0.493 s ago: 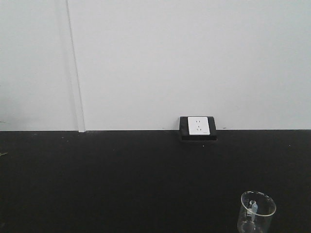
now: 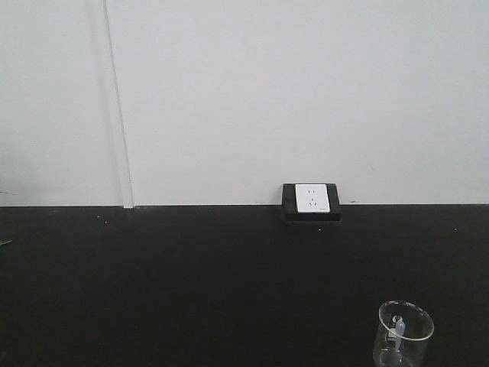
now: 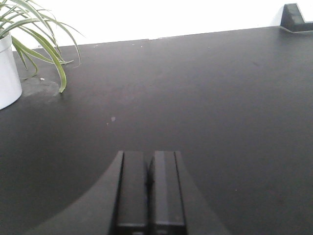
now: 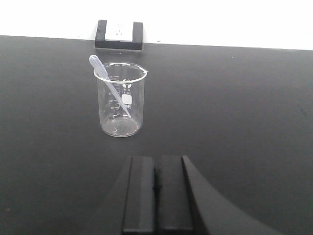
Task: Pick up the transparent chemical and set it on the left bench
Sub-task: 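Move the right gripper toward the clear dropper standing in the glass beaker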
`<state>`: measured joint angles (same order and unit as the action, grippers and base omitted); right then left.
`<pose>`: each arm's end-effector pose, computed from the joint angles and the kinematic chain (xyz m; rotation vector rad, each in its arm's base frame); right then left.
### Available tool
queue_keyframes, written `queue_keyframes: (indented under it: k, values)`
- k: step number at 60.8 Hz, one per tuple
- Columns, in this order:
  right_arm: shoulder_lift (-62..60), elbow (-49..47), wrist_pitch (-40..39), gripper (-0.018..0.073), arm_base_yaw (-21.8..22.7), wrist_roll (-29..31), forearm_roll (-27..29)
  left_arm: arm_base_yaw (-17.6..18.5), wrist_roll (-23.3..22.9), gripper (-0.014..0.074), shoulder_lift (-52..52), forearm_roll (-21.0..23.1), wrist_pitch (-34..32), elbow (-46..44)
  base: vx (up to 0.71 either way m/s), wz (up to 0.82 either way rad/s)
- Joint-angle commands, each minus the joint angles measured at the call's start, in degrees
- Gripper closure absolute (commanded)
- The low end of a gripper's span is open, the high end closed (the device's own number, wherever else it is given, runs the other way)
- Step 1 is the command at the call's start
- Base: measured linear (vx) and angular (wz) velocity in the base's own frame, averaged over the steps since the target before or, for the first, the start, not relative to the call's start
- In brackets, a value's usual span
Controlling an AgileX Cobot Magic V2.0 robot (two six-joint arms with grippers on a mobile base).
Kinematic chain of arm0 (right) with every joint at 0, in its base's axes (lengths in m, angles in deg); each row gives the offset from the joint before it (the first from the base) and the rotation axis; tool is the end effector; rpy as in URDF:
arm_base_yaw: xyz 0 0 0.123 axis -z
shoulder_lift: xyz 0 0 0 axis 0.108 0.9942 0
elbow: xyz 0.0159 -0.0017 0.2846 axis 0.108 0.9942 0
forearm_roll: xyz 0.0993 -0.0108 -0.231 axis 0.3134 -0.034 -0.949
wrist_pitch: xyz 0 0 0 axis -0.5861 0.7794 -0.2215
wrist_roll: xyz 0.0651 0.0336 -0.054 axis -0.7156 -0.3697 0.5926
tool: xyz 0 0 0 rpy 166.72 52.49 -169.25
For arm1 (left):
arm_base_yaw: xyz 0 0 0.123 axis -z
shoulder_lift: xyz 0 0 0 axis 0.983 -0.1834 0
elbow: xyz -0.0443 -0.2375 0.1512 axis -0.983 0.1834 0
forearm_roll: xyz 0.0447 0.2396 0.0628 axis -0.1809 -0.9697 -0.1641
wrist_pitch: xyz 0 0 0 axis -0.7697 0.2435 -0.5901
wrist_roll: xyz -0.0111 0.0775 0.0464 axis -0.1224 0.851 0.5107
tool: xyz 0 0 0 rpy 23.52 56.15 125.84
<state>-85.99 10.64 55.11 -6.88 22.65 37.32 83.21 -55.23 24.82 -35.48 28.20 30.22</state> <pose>0.0550 -0.0025 0.1781 -0.0435 1.7798 -0.0694 0.0565 -0.0037 0.2036 0.0743 1.5103 -0.0273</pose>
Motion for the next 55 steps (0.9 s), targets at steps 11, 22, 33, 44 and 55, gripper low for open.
queue_keyframes:
  k: [11,22,33,44,55]
  values:
    - [-0.48,0.30,-4.45,0.0566,0.27,0.07,-0.26,0.10,-0.45,0.0600,1.10,0.04,-4.49,0.93,0.00,0.00]
    - [-0.48,0.30,-5.41,0.0566,0.27,0.28,-0.14,0.10,-0.45,0.0600,1.10,0.04,-4.49,0.93,0.00,0.00]
    - [-0.48,0.30,-9.04,0.0566,0.27,0.28,-0.25,0.10,-0.45,0.0600,1.10,0.04,-4.49,0.93,0.00,0.00]
    - [-0.48,0.30,-21.51,0.0566,0.19,-0.58,-0.08,0.10,-0.45,0.0600,1.10,0.04,-4.49,0.93,0.00,0.00]
    - [2.35,-2.91,-21.41,0.0564,0.19,-1.81,-0.65,0.10,-0.45,0.0600,1.10,0.04,-4.49,0.93,0.00,0.00]
